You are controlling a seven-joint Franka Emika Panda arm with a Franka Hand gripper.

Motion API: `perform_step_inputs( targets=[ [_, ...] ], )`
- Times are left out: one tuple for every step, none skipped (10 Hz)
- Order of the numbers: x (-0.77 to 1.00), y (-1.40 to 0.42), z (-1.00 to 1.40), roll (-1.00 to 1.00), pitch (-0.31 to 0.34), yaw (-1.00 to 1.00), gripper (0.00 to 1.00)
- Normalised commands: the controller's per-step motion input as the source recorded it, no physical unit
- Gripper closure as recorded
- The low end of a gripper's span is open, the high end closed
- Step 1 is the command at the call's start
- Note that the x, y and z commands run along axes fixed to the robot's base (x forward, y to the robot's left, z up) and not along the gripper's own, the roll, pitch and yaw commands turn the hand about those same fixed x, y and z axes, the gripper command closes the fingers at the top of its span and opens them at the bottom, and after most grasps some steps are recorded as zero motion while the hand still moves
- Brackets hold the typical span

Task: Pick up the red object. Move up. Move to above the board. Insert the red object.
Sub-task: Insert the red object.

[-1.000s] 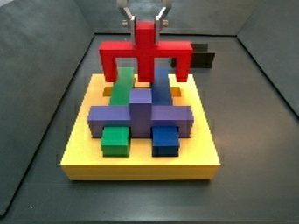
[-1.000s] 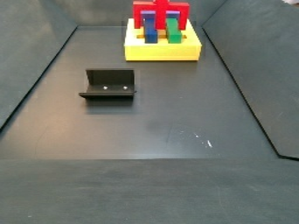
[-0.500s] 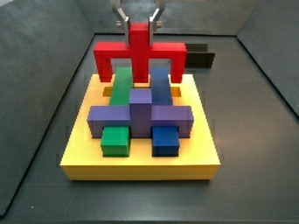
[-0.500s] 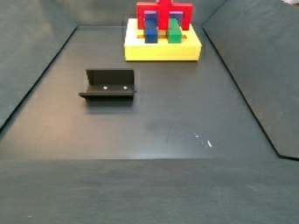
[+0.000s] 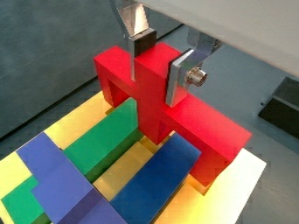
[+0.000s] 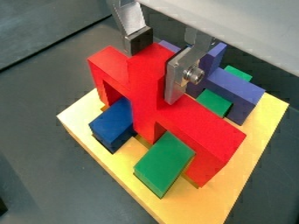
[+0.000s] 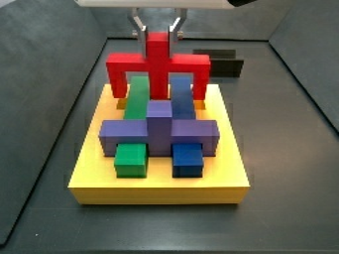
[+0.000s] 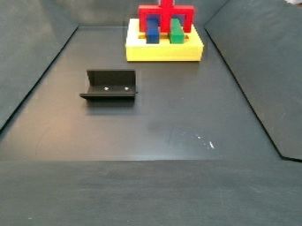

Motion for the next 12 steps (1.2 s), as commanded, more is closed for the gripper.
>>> perform_step_inputs(
  targets=[
    [0.00, 0.00, -0.20, 0.08, -0.004, 0.02, 1.00],
    [0.15, -0.02, -0.10, 0.13, 0.000, 0.07, 1.00],
    [0.18, -0.06, -0.08, 0.16, 0.000, 0.10, 1.00],
    [0.21, -0.03, -0.05, 0.13, 0.000, 0.09, 1.00],
    [0.15, 0.00, 0.00, 0.15, 0.000, 0.13, 1.00],
    [0.02, 0.00, -0.01, 0.14, -0.017, 0.18, 1.00],
    [0.09, 0.00, 0.00, 0.12, 0.000, 0.14, 1.00],
    [0.11, -0.02, -0.03, 0.12, -0.003, 0.12, 1.00],
    [0.06, -0.06, -0.16, 0.13, 0.000, 0.03, 1.00],
    [0.00, -0.08, -0.21, 0.13, 0.000, 0.00, 1.00],
    [-0.01, 0.00, -0.31, 0.12, -0.023, -0.01, 1.00],
    [-0.04, 0.00, -0.31, 0.14, -0.020, -0.02, 1.00]
  ],
)
